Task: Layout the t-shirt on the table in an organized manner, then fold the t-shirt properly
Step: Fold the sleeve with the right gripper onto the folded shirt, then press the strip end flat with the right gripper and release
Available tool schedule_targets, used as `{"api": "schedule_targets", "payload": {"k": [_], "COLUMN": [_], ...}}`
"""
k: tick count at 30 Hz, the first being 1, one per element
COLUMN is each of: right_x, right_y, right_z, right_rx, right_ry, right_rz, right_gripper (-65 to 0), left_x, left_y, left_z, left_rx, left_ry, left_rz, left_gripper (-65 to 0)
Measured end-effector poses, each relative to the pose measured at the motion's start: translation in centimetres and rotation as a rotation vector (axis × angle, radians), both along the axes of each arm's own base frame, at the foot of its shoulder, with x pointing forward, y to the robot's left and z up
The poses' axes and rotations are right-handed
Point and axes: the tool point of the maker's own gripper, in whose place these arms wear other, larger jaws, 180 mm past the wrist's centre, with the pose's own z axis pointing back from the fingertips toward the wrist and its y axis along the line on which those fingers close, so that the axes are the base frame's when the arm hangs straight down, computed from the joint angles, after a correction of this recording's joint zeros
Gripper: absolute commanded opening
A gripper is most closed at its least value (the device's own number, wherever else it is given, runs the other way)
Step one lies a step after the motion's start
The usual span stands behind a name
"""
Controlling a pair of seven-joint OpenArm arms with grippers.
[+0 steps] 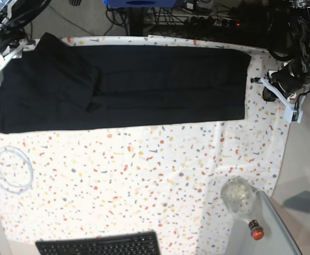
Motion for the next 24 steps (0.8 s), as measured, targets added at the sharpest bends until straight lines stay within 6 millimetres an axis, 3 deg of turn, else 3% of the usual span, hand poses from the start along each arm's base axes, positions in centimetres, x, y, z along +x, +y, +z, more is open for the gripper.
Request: {"api": "schedule_targets", "payload": {"k": [4,9,13,19,24], "right_x": [-0.5,-1.4,-0.6,-0.6,-0.8], "right_y": [2.5,3.5,4.7,5.0,6.1], "right_z": [-0.5,-0.6,-0.4,-0.5,-2.5], "right_rx": [0.132,0.202,0.274,0.292,0.367], "right_ry": [-0.024,0.019,-0.020,-0.008,0.020], "right_rz": [-0.006,-0.018,-0.015,-0.014,-0.037], "right_gripper": [-35.7,-35.7,-35.7,-35.7,-35.7], "left_x": [1.0,1.1,1.1,1.1,1.1], "left_y": [0.3,0.2,0.2,0.2,0.2], "left_z": [0.7,0.7,0.7,0.7,0.7], "left_rx": [0.012,0.008,0.009,0.009,0.009], "left_ry": [-0.023,-0.025,-0.026,-0.026,-0.026], "left_rz": [-0.004,-0.004,-0.005,-0.005,-0.005], "left_gripper": [-65.0,-65.0,-65.0,-65.0,-65.0]}}
